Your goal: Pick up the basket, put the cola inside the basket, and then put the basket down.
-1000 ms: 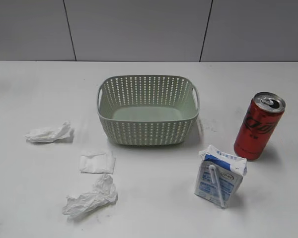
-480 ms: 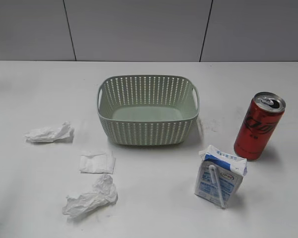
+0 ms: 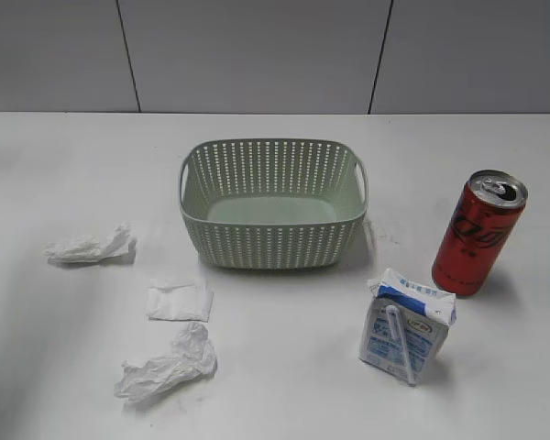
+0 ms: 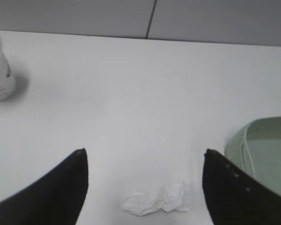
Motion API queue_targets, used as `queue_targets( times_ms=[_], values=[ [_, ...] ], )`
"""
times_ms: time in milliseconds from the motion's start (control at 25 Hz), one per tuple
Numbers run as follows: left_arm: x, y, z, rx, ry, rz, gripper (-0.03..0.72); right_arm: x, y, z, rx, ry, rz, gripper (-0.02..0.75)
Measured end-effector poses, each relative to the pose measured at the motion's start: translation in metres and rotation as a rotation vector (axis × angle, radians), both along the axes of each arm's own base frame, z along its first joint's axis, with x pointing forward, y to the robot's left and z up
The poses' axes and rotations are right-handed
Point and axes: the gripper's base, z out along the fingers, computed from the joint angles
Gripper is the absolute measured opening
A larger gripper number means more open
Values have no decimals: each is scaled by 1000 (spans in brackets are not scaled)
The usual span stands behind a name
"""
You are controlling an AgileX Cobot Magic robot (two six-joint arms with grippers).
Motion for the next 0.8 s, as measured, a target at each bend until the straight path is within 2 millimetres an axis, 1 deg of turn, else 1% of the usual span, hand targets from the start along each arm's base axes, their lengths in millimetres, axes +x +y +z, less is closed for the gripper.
queue_targets(
  times_ms=[40,120,200,320,400,520,640,800],
  values=[
    [8,-7,0,3,22,-23,575,0,0,0,0,0,0,571],
    [27,-25,-9,12,76,-77,575,0,0,0,0,0,0,571],
    [41,-45,-14,22,123,-133,575,0,0,0,0,0,0,571],
    [58,-73,-31,34,213,-179,575,0,0,0,0,0,0,571],
    [69,-91,-47,47,281,-197,575,0,0,0,0,0,0,571],
    [79,-118,-64,90,336,-228,575,0,0,0,0,0,0,571],
    [86,-144,-88,170,388,-226,575,0,0,0,0,0,0,571],
    [91,-167,-120,214,472,-214,575,0,0,0,0,0,0,571]
  ],
)
